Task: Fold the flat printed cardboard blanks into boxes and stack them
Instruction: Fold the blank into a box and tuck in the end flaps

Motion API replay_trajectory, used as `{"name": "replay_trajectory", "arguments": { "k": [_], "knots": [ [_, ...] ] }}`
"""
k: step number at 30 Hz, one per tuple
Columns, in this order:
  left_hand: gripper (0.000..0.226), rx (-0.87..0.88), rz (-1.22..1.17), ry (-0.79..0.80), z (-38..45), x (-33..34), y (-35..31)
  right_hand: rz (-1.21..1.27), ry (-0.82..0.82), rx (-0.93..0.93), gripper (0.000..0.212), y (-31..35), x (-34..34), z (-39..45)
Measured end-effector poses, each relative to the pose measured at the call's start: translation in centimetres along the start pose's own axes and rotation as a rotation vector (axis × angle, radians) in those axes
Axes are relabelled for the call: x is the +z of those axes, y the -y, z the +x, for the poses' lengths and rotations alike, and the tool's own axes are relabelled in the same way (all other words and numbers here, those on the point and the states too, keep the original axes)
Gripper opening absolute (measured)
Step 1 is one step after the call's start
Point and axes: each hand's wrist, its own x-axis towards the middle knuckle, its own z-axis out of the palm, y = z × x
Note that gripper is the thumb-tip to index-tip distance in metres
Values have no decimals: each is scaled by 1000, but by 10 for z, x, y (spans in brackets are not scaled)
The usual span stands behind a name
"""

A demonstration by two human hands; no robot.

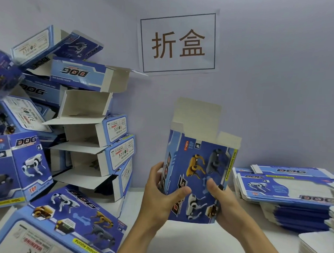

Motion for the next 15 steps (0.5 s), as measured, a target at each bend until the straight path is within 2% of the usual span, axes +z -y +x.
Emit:
{"name": "replay_trajectory", "arguments": {
  "k": [3, 5, 8, 11, 13, 15],
  "knots": [
    [77, -28, -27, -53, 1, -2, -1, -61, -59, -5, 80, 1, 8, 3],
    [75, -47, -23, -43, 1, 2, -5, -117, -175, -19, 86, 2, 10, 6],
    [81, -118, 97, 21, 1, 9, -16, -33, -287, -49, 75, 6, 6, 8],
    [56, -199, 211, 198, 4, 3, -30, 110, -232, -44, 76, 12, 9, 9],
    [48, -217, 329, 210, 12, -5, -52, 255, -150, -37, 78, 16, 8, 7],
    [51, -211, 416, 173, 23, -14, -87, 394, -25, 7, 77, 15, 5, 3]
  ]
}}
